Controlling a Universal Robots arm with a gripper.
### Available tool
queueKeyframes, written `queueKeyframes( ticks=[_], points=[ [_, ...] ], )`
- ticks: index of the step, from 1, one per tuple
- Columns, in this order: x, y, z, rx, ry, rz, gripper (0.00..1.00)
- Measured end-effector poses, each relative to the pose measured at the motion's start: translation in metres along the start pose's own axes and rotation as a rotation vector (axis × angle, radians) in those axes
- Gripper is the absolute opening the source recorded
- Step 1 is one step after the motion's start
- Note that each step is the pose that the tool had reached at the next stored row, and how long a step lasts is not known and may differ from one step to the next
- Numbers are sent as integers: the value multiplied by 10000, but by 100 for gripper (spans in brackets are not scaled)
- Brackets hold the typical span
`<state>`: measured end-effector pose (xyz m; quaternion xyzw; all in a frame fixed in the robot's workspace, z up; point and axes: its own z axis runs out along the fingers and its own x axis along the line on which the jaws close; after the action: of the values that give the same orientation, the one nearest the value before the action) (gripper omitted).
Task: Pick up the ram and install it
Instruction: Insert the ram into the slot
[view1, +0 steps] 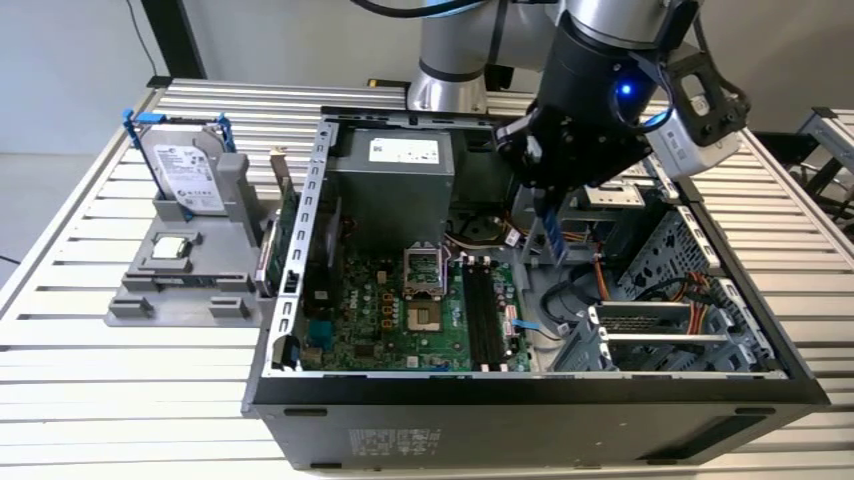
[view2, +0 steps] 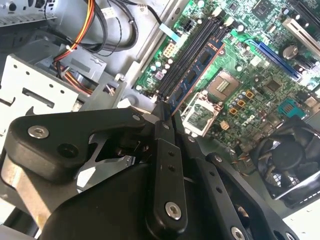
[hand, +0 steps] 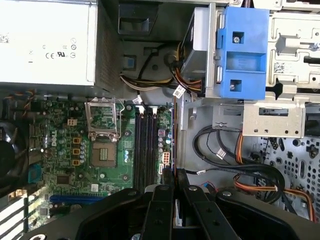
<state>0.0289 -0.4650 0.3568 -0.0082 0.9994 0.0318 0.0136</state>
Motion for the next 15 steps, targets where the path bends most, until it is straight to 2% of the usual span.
queueKeyframes(
  ticks=[8, 15],
  points=[
    [2, -4, 67, 1, 0, 0, 0],
    [2, -5, 72, 1, 0, 1, 0]
  ],
)
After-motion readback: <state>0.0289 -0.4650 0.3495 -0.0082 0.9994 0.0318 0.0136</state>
